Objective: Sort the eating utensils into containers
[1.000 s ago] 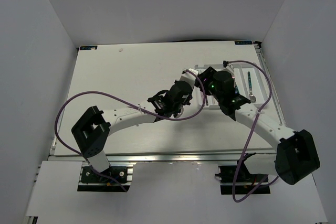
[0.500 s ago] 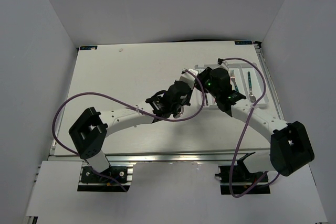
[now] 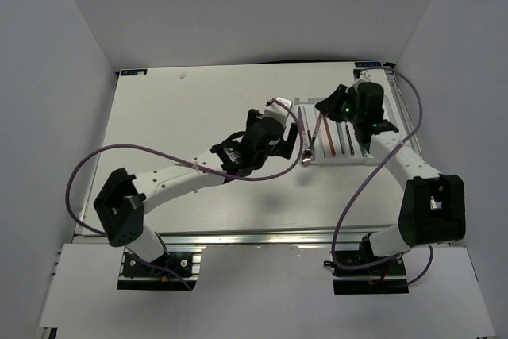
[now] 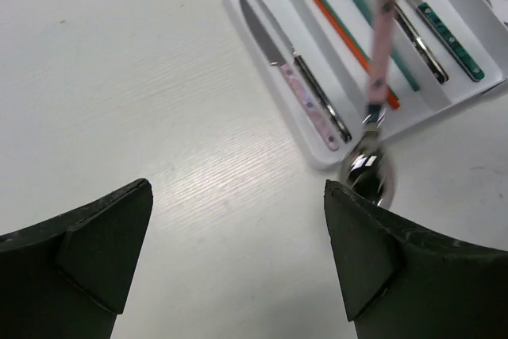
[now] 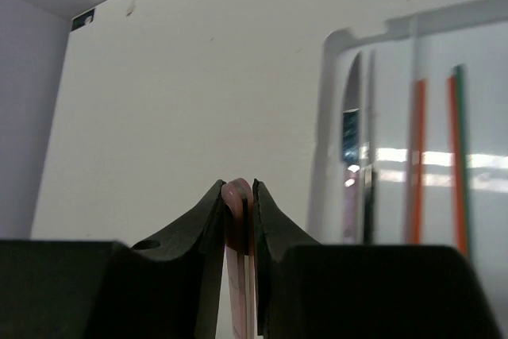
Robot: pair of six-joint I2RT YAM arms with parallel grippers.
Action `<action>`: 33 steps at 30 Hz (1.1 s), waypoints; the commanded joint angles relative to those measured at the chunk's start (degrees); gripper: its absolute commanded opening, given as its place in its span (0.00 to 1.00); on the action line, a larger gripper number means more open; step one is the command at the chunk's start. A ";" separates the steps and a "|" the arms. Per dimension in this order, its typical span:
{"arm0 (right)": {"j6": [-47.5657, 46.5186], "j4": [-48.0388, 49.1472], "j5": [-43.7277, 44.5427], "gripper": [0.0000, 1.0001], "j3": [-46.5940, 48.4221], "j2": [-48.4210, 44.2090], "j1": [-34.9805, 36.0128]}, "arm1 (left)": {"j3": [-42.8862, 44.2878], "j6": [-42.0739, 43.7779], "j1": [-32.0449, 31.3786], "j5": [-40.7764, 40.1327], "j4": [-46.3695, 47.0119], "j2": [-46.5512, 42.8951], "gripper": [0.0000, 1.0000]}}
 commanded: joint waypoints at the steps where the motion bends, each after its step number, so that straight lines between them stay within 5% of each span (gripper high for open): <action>1: -16.00 -8.60 -12.59 0.00 11.87 4.78 -8.45 | 1.41 -2.34 -0.27 -5.17 -10.47 -9.52 0.98; 6: -33.31 -27.35 -16.91 0.00 33.15 17.97 -19.88 | -5.00 -3.23 -0.27 -8.16 -23.75 -21.72 0.98; 11: -39.75 -37.74 -15.10 0.00 59.14 35.29 -27.02 | -16.32 -2.96 -0.27 -3.42 -24.82 -33.34 0.98; 15: -42.57 -41.34 -11.74 0.00 70.00 42.68 -28.35 | -23.81 -2.87 -0.18 -4.20 -22.89 -40.82 0.98; 33: -49.96 -32.91 -6.91 0.02 47.43 38.48 -28.70 | -26.37 -3.23 -0.18 -7.37 -22.00 -41.45 0.98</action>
